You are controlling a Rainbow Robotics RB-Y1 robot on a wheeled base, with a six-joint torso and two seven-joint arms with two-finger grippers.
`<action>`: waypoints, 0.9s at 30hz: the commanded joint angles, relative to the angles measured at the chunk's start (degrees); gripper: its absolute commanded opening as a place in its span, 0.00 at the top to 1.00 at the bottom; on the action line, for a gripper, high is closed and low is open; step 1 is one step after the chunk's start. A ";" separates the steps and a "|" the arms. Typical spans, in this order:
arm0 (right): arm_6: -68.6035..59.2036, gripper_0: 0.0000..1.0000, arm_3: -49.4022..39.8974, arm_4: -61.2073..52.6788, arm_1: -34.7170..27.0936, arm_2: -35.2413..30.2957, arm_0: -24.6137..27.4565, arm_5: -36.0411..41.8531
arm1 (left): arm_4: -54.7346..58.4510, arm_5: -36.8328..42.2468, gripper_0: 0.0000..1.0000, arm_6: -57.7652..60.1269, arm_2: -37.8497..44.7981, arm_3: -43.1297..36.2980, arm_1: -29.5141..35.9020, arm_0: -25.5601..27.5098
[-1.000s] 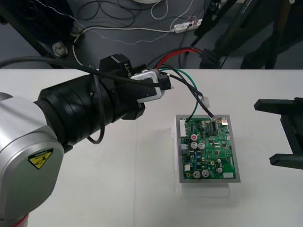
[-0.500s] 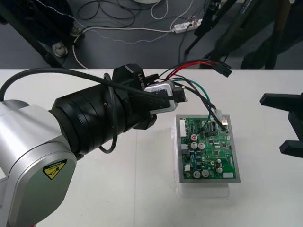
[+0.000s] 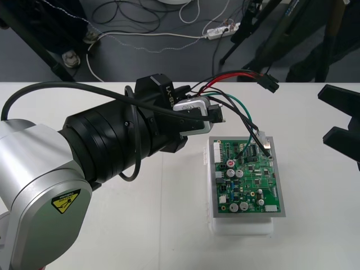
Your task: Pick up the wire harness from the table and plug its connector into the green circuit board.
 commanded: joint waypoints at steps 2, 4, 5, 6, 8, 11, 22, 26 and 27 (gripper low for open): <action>-2.81 0.00 -4.09 2.97 4.86 1.63 1.01 2.94 | -0.47 5.22 1.00 -2.92 -1.11 -1.26 -1.74 1.48; -3.08 0.00 -4.62 3.85 6.18 2.33 1.01 3.47 | -0.39 5.22 1.00 -3.00 -1.11 -1.17 -1.74 1.83; -3.17 0.00 -4.80 4.29 6.97 2.86 1.01 3.82 | -0.47 5.22 1.00 -3.18 -1.11 -1.26 -1.65 2.00; -3.25 0.00 -4.88 4.82 7.58 3.30 1.01 4.09 | -0.47 5.31 1.00 -3.09 -1.02 -1.26 -1.56 2.09; -3.34 0.00 -5.06 5.61 8.55 4.09 1.01 4.53 | -0.39 5.40 1.00 -3.18 -0.93 -1.26 -1.47 2.27; -3.25 0.00 -5.15 5.78 9.43 5.76 1.01 5.67 | -0.39 5.92 1.00 -3.27 -0.85 -1.26 -1.47 2.71; -2.46 0.00 -7.08 8.68 9.69 13.32 0.92 12.08 | -0.47 6.80 1.00 -3.62 -0.85 -1.26 -1.56 3.23; -2.46 0.00 -7.52 10.27 9.69 14.64 0.39 13.75 | -0.39 6.89 1.00 -3.97 -0.85 -1.17 -1.47 3.23; -2.46 0.00 -7.61 10.35 9.78 14.81 0.31 14.02 | -0.39 6.89 1.00 -3.97 -0.85 -1.26 -1.56 3.23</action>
